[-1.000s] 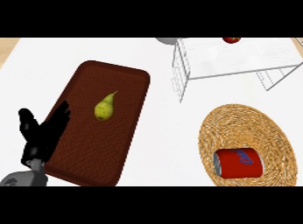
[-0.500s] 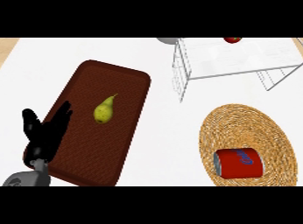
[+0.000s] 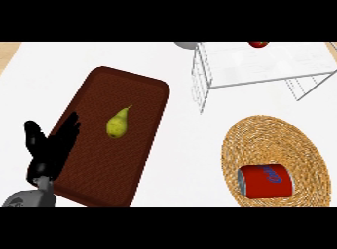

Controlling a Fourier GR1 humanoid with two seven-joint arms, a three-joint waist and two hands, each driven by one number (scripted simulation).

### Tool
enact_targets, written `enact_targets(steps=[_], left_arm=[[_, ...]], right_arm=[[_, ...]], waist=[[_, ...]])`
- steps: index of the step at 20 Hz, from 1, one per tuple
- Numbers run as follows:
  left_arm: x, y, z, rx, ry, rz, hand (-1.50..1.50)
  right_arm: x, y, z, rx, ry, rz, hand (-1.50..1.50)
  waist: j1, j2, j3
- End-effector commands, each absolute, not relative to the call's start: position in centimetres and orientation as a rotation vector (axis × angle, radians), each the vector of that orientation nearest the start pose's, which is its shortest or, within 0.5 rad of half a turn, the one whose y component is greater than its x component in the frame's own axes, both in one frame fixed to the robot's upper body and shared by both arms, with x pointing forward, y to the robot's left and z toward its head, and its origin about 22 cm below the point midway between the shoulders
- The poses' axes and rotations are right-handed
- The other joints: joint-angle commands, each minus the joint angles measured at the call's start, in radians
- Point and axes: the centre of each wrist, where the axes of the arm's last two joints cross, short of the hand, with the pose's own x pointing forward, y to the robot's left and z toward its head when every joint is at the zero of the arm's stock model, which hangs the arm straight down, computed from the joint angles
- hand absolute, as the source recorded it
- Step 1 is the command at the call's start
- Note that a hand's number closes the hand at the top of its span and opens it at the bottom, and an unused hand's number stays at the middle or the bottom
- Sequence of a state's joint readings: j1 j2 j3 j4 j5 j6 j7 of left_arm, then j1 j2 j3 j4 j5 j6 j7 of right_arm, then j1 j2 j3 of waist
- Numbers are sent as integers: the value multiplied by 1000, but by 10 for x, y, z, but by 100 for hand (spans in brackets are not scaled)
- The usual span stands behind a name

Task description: Pick the tomato from the placemat and place it in the tiered shelf

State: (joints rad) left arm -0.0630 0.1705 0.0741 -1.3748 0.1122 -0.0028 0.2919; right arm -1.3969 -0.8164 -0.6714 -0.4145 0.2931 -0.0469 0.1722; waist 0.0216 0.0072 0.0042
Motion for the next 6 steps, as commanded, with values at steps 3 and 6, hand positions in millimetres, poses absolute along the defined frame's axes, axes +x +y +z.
enact_targets(steps=[3,6], left_arm=[[260,282,-25,85,-1122,9,0],[252,267,-29,64,-1127,15,0]], right_arm=[[360,-496,357,-514,-1759,-363,-150],[352,-508,354,-506,-1748,-367,-150]], waist=[[-1,7,-3],[11,8,-2]])
